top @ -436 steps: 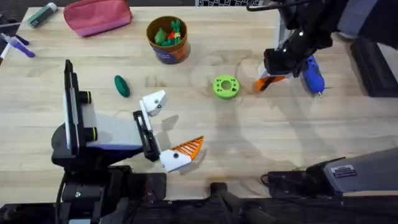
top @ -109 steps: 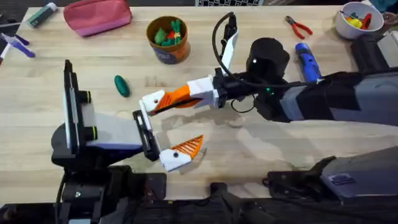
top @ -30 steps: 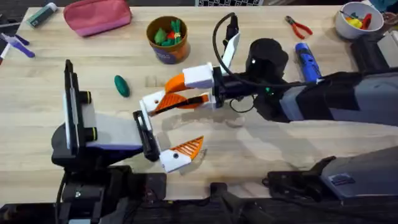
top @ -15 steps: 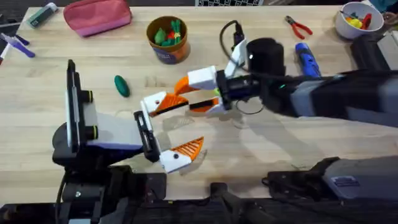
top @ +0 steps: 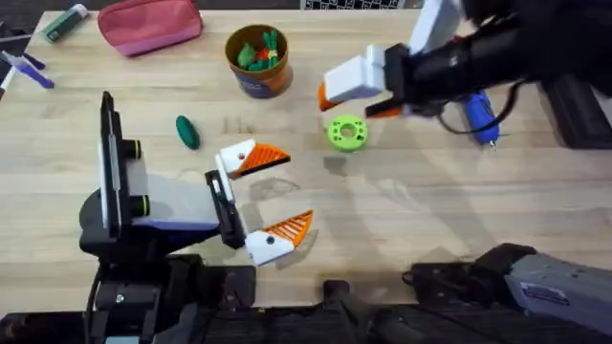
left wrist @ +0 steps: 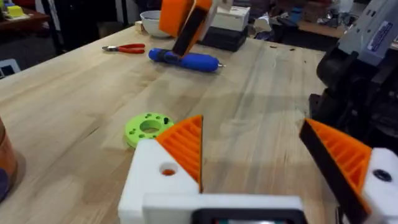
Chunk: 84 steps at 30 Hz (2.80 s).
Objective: Pick up the gripper from the table and insert it into the empty holder that is missing its gripper. Then pick up a screw, insert it into the mounting hole, and use the screwdriver to tighten it. Finally, clean up the table by picking up the vegetable and placing it into the bucket.
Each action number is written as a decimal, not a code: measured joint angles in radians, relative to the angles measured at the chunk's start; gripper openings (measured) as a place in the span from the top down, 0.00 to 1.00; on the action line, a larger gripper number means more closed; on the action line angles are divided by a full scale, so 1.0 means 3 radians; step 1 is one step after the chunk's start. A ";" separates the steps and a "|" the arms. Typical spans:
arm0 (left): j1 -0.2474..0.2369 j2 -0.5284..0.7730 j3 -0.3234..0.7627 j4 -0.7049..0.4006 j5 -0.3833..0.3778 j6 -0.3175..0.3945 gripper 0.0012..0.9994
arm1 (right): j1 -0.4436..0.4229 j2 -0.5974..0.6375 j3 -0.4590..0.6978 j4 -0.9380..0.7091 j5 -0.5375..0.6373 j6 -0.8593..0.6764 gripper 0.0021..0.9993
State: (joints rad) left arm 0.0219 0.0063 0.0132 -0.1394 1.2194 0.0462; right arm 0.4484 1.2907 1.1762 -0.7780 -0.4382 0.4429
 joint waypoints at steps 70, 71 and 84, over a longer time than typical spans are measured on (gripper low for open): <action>0.0000 0.0000 0.0000 0.0000 0.0000 0.0001 0.01 | 0.0430 0.1680 0.0333 -0.0403 0.1987 -0.0427 0.46; 0.0000 0.0000 0.0000 0.0000 0.0000 0.0001 0.01 | 0.0430 0.1680 0.0333 -0.0393 0.1983 -0.0427 0.47; 0.0000 0.0000 0.0000 0.0000 0.0000 0.0001 0.01 | 0.0430 0.1680 0.0335 -0.0349 0.1976 -0.0425 0.53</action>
State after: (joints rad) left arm 0.0219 0.0063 0.0132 -0.1394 1.2194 0.0463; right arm 0.5774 1.7947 1.2766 -0.8825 0.1547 0.3154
